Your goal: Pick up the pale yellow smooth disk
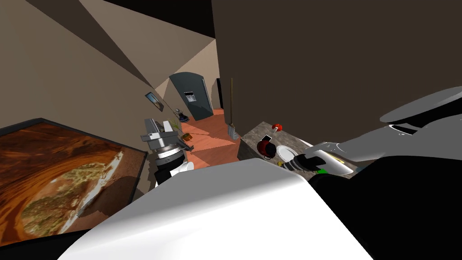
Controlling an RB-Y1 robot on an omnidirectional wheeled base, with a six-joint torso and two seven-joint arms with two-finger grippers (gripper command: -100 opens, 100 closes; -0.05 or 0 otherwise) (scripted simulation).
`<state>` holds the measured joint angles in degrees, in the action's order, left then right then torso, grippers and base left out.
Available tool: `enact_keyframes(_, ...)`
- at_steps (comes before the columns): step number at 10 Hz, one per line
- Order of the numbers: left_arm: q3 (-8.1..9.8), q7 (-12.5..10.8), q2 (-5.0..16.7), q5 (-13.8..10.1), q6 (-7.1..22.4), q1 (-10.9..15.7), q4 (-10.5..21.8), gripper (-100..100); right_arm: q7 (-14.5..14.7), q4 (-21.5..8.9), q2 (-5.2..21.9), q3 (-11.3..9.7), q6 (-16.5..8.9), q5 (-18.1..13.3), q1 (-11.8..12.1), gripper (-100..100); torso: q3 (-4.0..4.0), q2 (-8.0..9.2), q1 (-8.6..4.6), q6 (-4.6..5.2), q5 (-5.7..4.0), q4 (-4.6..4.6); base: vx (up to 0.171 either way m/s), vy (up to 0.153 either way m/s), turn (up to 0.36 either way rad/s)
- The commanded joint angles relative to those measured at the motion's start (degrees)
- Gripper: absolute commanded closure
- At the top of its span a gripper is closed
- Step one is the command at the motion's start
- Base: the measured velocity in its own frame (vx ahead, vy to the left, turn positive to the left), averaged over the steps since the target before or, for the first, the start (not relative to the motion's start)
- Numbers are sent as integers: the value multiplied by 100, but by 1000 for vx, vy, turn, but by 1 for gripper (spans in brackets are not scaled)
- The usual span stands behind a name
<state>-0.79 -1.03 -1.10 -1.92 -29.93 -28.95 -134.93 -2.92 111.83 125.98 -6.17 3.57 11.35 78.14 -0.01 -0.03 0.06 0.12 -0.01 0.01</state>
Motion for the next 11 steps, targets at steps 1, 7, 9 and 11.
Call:
enact_keyframes(1,0,0,0,0,0,0,0,0,68,6,-187,138,-96,-57,197,-100,0,0,0,0,0,0,18,-3,57)
enact_keyframes(7,0,0,0,0,0,0,0,0,115,-3,-285,131,-121,-95,223,100,2,8,-20,8,-20,-3,5,0,15)
enact_keyframes(9,0,0,0,0,0,0,0,0,111,-3,-287,131,-122,-93,223,100,3,9,-20,7,-20,-2,0,0,0)
enact_keyframes(11,0,0,0,0,0,0,0,0,30,10,-75,66,-50,-23,86,100,3,9,-20,6,-20,-2,-7,0,-46)
